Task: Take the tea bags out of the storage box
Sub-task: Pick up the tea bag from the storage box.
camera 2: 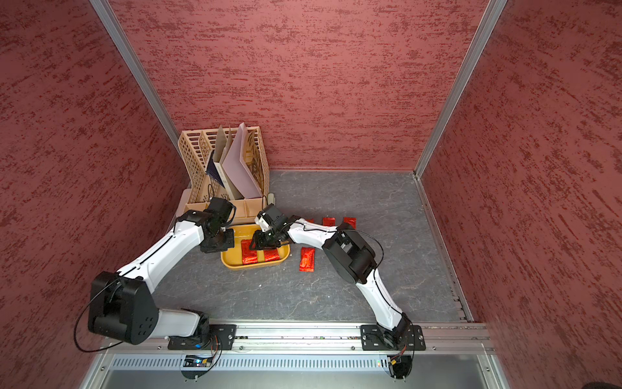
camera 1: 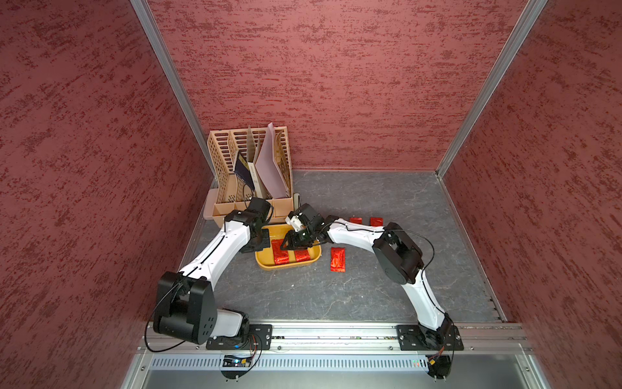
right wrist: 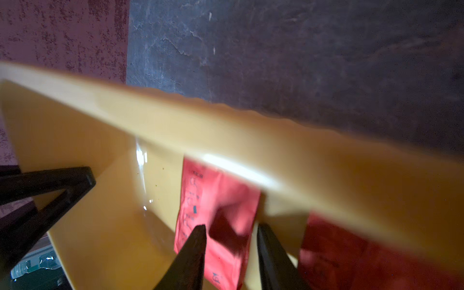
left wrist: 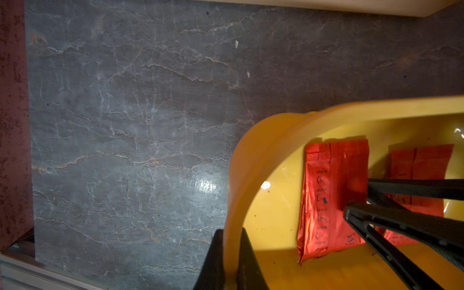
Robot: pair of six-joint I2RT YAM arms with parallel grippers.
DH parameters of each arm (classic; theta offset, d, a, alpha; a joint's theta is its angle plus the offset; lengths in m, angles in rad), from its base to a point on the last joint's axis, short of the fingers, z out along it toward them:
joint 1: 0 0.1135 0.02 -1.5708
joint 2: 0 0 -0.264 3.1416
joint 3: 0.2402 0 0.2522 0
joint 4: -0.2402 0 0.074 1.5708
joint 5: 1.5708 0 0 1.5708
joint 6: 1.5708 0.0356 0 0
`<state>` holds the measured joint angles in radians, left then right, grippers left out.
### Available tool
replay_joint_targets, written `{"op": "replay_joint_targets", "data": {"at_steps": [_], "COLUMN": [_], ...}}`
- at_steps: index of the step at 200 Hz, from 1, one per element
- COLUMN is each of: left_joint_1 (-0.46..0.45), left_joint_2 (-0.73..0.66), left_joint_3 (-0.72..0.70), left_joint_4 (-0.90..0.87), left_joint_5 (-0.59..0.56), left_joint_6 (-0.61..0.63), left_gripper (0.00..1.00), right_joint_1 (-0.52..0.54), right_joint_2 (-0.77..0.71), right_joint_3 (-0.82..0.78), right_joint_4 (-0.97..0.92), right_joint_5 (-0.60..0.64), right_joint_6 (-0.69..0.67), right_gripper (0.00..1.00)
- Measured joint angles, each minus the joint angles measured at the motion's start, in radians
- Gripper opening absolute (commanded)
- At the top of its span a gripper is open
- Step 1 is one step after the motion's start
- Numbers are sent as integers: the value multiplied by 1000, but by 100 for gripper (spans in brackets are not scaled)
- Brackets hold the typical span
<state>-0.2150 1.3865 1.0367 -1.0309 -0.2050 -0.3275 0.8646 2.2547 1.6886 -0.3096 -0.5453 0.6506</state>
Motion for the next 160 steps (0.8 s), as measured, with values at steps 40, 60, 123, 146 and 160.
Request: {"op": "replay_joint_targets", "data": {"at_steps": [40,60,123,146,160], "left_joint_1": [1,1,0,0,0], "left_joint_2": [0,0,0,0,0], "left_joint_3": [-3,-3,-3,-3,-3], "left_joint_4": [2,2,3,3,3], "left_joint_5": [1,1,1,1,1], "left_joint_6": [0,0,0,0,1], "left_gripper": [0,0,0,0,0], "right_joint_1": [18,21,21,21,21], "right_joint_2": [16,16,-26,-69,-108], "right_joint_3": [31,31,-17,-44,-63], "right_joint_4": [-10,-6,14,14,14], "right_joint_5": [0,0,6,21,35], "right_joint_6": [-2,0,7,6,5], "right_gripper": [20,10,0,0,0]}}
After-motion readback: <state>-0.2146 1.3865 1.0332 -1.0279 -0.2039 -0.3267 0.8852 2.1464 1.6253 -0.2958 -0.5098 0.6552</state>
